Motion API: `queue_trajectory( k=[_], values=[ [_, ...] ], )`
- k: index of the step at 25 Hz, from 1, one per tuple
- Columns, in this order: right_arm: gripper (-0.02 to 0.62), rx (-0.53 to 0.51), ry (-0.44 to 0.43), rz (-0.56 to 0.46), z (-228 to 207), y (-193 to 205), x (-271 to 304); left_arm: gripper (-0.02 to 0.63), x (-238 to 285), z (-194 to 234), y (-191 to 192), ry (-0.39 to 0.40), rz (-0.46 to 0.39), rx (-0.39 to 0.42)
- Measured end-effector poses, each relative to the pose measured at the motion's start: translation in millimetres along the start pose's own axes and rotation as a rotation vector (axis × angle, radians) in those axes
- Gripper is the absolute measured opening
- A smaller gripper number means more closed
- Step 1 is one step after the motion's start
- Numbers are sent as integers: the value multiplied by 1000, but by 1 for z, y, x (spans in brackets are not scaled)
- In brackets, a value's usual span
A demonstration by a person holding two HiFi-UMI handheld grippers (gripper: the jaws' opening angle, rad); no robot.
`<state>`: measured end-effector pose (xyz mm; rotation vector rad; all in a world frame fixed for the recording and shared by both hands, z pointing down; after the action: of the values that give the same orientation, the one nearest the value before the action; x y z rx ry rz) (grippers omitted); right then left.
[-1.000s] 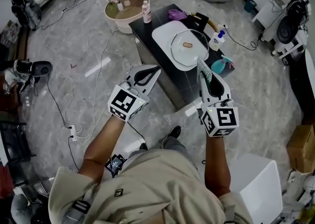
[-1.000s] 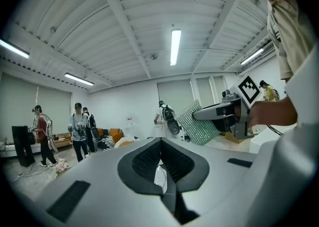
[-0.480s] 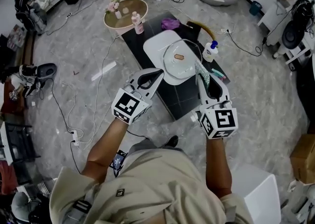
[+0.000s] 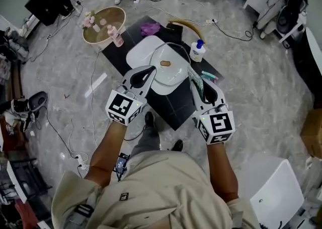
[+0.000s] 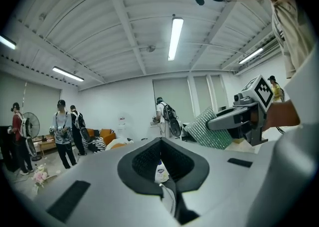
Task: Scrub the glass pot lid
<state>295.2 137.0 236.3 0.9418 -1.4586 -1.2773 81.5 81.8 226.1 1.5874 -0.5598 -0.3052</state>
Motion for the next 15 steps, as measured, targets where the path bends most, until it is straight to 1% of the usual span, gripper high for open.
queue_trajectory(
  k=[3,7,11,15],
  values=[
    [89,-9,57,28,3,3,28,14,14,39,11,44,-21,-21],
    [88,-16,128,69,19,6,73,14,26,97,30,118,-23,-38],
    [89,-43,180,111,37,9,118,14,31,149,57,172,-20,-63],
    [89,-80,223,173,50,4,173,14,33,200,77,221,-11,-107]
  ],
)
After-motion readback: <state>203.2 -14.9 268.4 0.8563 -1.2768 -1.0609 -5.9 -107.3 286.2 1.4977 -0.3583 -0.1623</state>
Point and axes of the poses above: the fingertips, and each gripper's own axes: x forward along the fingers, z to its left, y out of its underside, the point moved 7 cm from there along -x, backward along the fingers, and after that the axes turned 12 degrees about y, right-handed, at the moved point
